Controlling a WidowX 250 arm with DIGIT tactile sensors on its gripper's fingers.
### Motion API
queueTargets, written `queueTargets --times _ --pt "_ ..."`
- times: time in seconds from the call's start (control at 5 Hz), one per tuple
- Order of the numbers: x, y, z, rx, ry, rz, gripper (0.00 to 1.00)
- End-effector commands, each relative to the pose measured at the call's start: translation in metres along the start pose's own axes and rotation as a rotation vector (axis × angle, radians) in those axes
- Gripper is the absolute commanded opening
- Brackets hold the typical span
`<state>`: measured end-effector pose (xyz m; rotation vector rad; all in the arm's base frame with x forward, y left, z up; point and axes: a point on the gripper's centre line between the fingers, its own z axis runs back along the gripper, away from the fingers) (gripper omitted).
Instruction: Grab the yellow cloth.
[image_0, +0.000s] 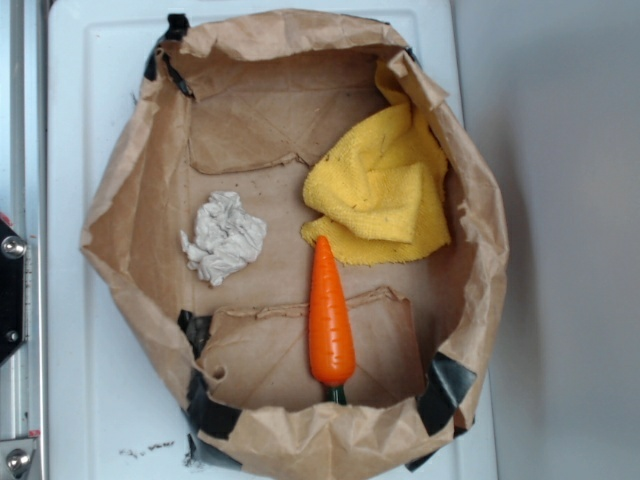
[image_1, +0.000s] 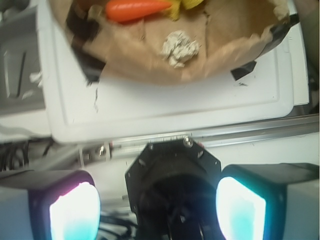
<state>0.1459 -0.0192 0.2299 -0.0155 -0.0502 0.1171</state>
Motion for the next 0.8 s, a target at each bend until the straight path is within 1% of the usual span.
queueTargets --times 0.0,0.2,0.4,0.6 --pt "0.069 -0.006 -0.001 -0.058 -0.13 -0.027 1.0" --pt "0.091 0.013 -0.006 -0.105 -0.228 0.0 1.0" --pt "0.121 0.024 -0.021 -0.072 -0.216 0.065 1.0" --pt "0.135 0.037 -0.043 -0.03 -0.172 0.117 1.0"
